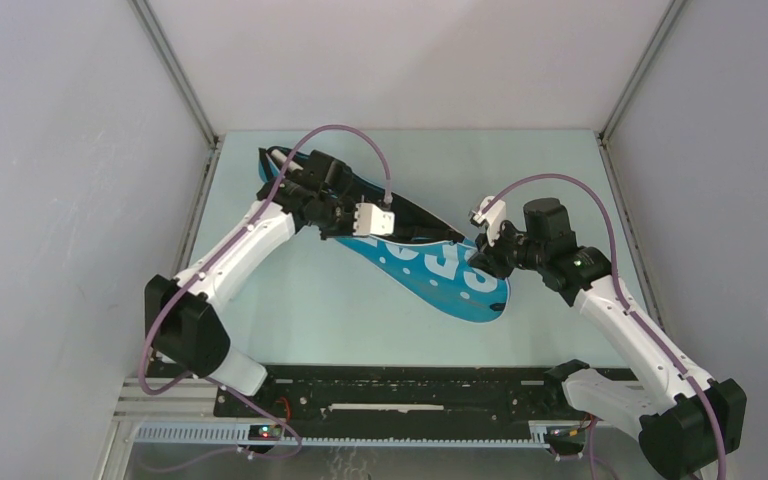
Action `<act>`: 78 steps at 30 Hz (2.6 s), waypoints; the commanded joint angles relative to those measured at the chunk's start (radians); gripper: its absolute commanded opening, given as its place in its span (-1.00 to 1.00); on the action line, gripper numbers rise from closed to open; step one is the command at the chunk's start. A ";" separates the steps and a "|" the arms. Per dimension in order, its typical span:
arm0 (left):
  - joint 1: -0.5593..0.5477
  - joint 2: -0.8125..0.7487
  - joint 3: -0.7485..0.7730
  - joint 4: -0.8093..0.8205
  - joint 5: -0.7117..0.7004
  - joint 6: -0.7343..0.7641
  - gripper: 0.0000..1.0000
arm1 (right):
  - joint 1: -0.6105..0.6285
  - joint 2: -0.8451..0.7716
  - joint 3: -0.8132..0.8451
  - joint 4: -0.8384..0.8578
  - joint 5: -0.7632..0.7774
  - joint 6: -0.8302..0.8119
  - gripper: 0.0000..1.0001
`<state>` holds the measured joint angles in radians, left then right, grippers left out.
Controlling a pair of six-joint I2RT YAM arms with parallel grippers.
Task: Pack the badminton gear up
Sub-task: Adjust the racket bag at the center of the board.
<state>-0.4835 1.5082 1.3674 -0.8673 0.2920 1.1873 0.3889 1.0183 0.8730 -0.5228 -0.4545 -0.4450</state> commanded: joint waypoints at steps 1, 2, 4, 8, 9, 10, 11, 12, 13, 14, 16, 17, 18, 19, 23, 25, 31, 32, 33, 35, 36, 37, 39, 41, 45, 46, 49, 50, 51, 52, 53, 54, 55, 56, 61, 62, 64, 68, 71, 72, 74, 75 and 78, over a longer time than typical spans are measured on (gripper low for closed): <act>0.006 -0.007 0.090 -0.055 0.002 0.043 -0.41 | 0.007 0.018 -0.036 -0.050 0.051 -0.080 -1.00; 0.006 -0.010 0.100 -0.069 -0.008 0.053 -0.45 | 0.007 0.020 -0.037 -0.049 0.051 -0.079 -1.00; 0.006 -0.013 0.122 -0.109 -0.017 0.074 -0.49 | 0.007 0.020 -0.036 -0.049 0.051 -0.080 -1.00; 0.006 -0.017 0.146 -0.160 -0.043 0.110 -0.52 | 0.007 0.022 -0.035 -0.049 0.052 -0.081 -1.00; 0.005 -0.016 0.150 -0.170 -0.047 0.118 -0.51 | 0.007 0.021 -0.036 -0.049 0.052 -0.082 -1.00; 0.006 -0.016 0.153 -0.179 -0.049 0.126 -0.49 | 0.007 0.022 -0.036 -0.048 0.051 -0.080 -1.00; 0.006 -0.013 0.157 -0.189 -0.049 0.129 -0.48 | 0.007 0.022 -0.035 -0.048 0.051 -0.081 -1.00; 0.006 -0.010 0.163 -0.196 -0.048 0.133 -0.50 | 0.007 0.025 -0.035 -0.048 0.051 -0.080 -1.00; 0.006 -0.006 0.168 -0.200 -0.045 0.136 -0.60 | 0.007 0.025 -0.035 -0.048 0.051 -0.080 -1.00; 0.006 0.002 0.177 -0.206 -0.045 0.138 -0.74 | 0.007 0.026 -0.035 -0.048 0.051 -0.080 -1.00; 0.006 0.020 0.209 -0.224 -0.048 0.135 -0.99 | 0.007 0.026 -0.036 -0.048 0.050 -0.080 -1.00; 0.006 0.028 0.227 -0.238 -0.052 0.135 -0.99 | 0.007 0.025 -0.036 -0.050 0.050 -0.079 -1.00; 0.006 0.035 0.242 -0.249 -0.055 0.136 -0.99 | 0.007 0.026 -0.035 -0.051 0.049 -0.078 -1.00; 0.006 0.037 0.257 -0.259 -0.059 0.139 -0.99 | 0.007 0.026 -0.036 -0.051 0.049 -0.079 -1.00; 0.005 0.039 0.305 -0.296 -0.092 0.172 -0.98 | 0.007 0.026 -0.035 -0.048 0.050 -0.077 -1.00; 0.005 0.044 0.333 -0.319 -0.114 0.185 -0.90 | 0.007 0.026 -0.035 -0.048 0.052 -0.078 -1.00; 0.005 0.082 0.416 -0.425 -0.122 0.223 -0.77 | 0.009 0.023 -0.035 -0.044 0.062 -0.084 -1.00; 0.005 0.088 0.426 -0.446 -0.113 0.236 -0.78 | 0.008 0.022 -0.035 -0.043 0.066 -0.084 -1.00; 0.006 0.092 0.431 -0.465 -0.106 0.251 -0.79 | 0.008 0.021 -0.035 -0.042 0.073 -0.085 -1.00; 0.005 0.094 0.430 -0.469 -0.109 0.273 -0.87 | 0.010 0.017 -0.035 -0.041 0.083 -0.091 -1.00; 0.006 0.097 0.431 -0.457 -0.114 0.273 -0.98 | 0.010 0.015 -0.035 -0.043 0.085 -0.095 -1.00; 0.006 0.101 0.436 -0.439 -0.122 0.264 -0.99 | 0.013 0.011 -0.035 -0.044 0.088 -0.100 -1.00; 0.009 0.106 0.448 -0.377 -0.141 0.242 -0.99 | 0.021 0.004 -0.035 -0.049 0.093 -0.115 -1.00; 0.011 0.104 0.458 -0.311 -0.173 0.249 -0.99 | 0.046 -0.003 -0.035 -0.055 0.108 -0.130 -1.00; 0.013 0.131 0.545 -0.261 -0.220 0.310 -0.99 | 0.103 -0.011 -0.035 -0.068 0.140 -0.139 -1.00; 0.013 0.147 0.582 -0.264 -0.232 0.322 -0.99 | 0.113 -0.011 -0.035 -0.071 0.149 -0.139 -1.00; 0.015 0.222 0.704 -0.260 -0.265 0.354 -0.99 | 0.128 -0.009 -0.035 -0.072 0.150 -0.144 -1.00; 0.017 0.249 0.747 -0.260 -0.266 0.367 -0.99 | 0.133 -0.008 -0.035 -0.072 0.150 -0.148 -1.00; 0.018 0.273 0.778 -0.258 -0.273 0.390 -0.99 | 0.139 -0.007 -0.035 -0.072 0.151 -0.150 -1.00; 0.018 0.297 0.805 -0.246 -0.278 0.410 -0.99 | 0.143 -0.005 -0.035 -0.073 0.153 -0.154 -1.00; 0.019 0.316 0.820 -0.224 -0.279 0.426 -0.97 | 0.149 -0.002 -0.035 -0.075 0.155 -0.157 -1.00; 0.019 0.331 0.824 -0.200 -0.276 0.440 -0.95 | 0.152 0.000 -0.035 -0.077 0.155 -0.161 -1.00; 0.022 0.349 0.825 -0.181 -0.263 0.457 -0.95 | 0.154 0.002 -0.035 -0.077 0.154 -0.164 -1.00; 0.025 0.362 0.824 -0.159 -0.246 0.471 -0.95 | 0.155 0.003 -0.035 -0.075 0.153 -0.165 -1.00; 0.034 0.469 0.827 -0.097 -0.156 0.490 -0.86 | 0.163 0.000 -0.035 -0.056 0.149 -0.159 -1.00; 0.035 0.482 0.821 -0.098 -0.135 0.490 -0.79 | 0.164 -0.001 -0.035 -0.053 0.153 -0.157 -1.00; 0.037 0.507 0.801 -0.102 -0.095 0.483 -0.64 | 0.165 -0.002 -0.035 -0.050 0.159 -0.157 -1.00; 0.036 0.536 0.732 -0.116 -0.040 0.492 -0.45 | 0.165 -0.005 -0.035 -0.045 0.168 -0.158 -1.00; 0.036 0.543 0.696 -0.128 -0.005 0.486 -0.41 | 0.165 0.000 -0.035 -0.041 0.171 -0.156 -1.00; 0.036 0.541 0.685 -0.133 0.001 0.486 -0.39 | 0.166 0.003 -0.035 -0.039 0.172 -0.154 -1.00; 0.036 0.527 0.673 -0.131 -0.005 0.476 -0.34 | 0.165 0.008 -0.035 -0.036 0.174 -0.150 -1.00; 0.039 0.518 0.672 -0.125 -0.007 0.464 -0.28 | 0.165 0.010 -0.035 -0.034 0.173 -0.148 -1.00; 0.052 0.478 0.670 -0.140 0.005 0.457 0.04 | 0.165 0.018 -0.035 -0.032 0.169 -0.143 -1.00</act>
<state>-0.4454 2.0537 2.0514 -1.0061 0.2504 1.6539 0.5495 1.0039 0.8726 -0.4843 -0.3492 -0.5369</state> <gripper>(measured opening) 0.424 0.209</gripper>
